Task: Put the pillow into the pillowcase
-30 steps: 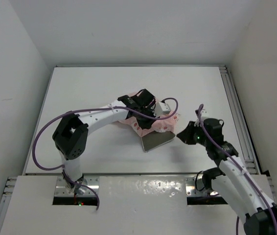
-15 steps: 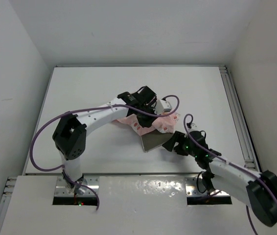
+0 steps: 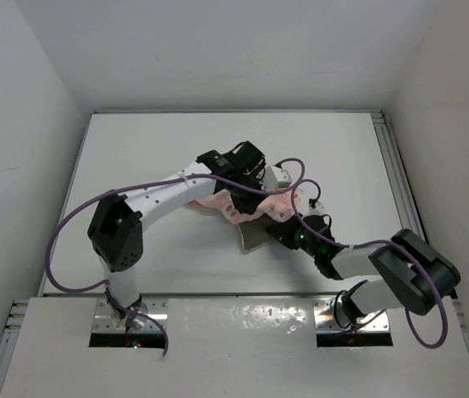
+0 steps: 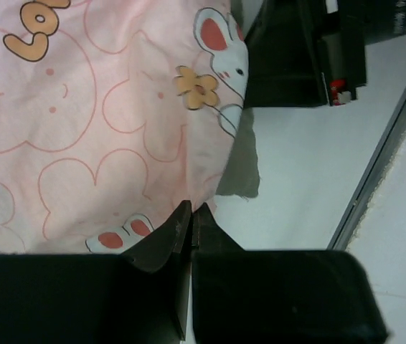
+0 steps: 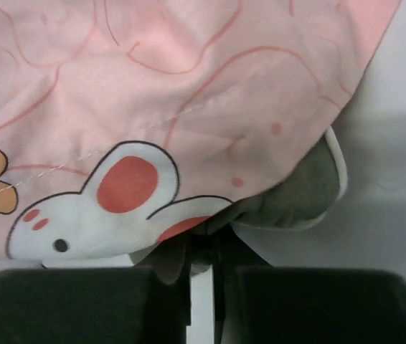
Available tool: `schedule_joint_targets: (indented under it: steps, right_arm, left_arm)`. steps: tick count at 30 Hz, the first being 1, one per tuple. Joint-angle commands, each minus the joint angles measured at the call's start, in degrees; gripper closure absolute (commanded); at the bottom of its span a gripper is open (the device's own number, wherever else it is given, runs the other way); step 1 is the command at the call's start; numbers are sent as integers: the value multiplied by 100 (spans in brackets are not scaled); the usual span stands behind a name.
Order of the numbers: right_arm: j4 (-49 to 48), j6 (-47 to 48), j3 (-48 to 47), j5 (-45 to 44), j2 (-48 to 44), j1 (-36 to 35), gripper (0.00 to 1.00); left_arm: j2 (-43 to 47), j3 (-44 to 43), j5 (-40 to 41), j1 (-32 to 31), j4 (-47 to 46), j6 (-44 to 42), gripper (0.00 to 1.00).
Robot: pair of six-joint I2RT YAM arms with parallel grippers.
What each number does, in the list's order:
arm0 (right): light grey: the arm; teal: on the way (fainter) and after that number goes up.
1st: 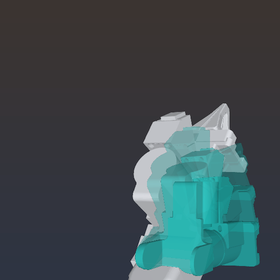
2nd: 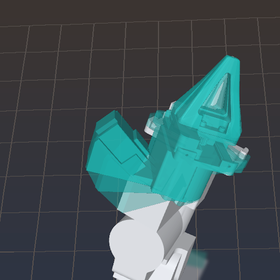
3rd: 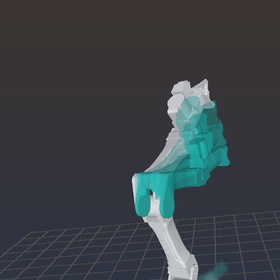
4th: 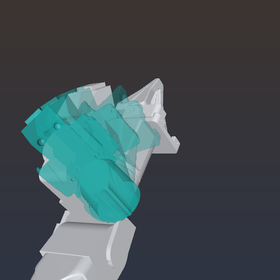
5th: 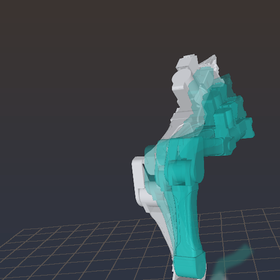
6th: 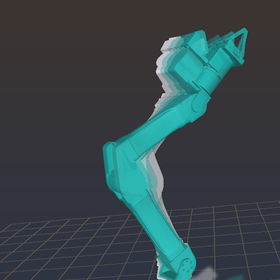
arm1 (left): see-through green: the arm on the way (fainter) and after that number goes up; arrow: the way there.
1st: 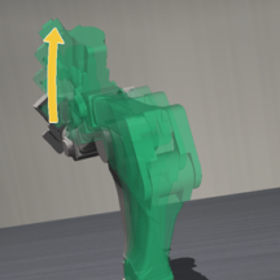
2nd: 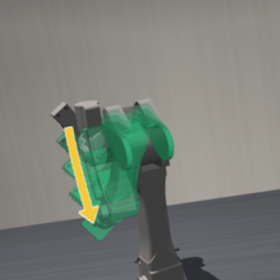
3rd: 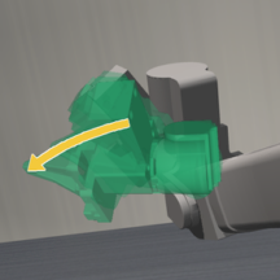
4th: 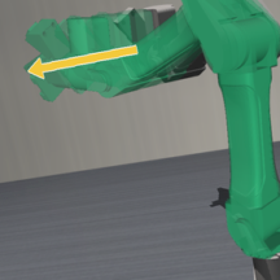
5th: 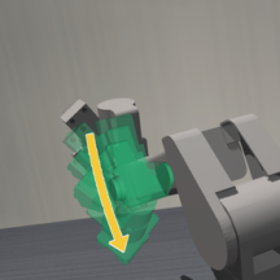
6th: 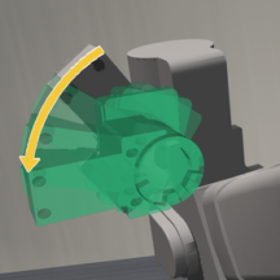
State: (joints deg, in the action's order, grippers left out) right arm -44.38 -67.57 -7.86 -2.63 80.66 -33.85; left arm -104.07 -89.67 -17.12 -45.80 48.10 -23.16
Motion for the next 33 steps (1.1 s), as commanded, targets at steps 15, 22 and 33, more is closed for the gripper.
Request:
schedule_joint_targets:
  steps: [15, 22, 33]
  right_arm:
    - [2039, 2661, -3942, -1353, -2451, 1, 100]
    - [2617, 3285, -4514, -2055, -2327, -175, 100]
    - [2716, 3092, -4110, -2680, -2484, -254, 100]
  left_arm:
    - [564, -3976, -283, -191, 990, -259, 100]
    - [361, -5174, -511, -359, 895, 65, 100]
    - [133, -5422, -1259, -746, 675, 22, 100]
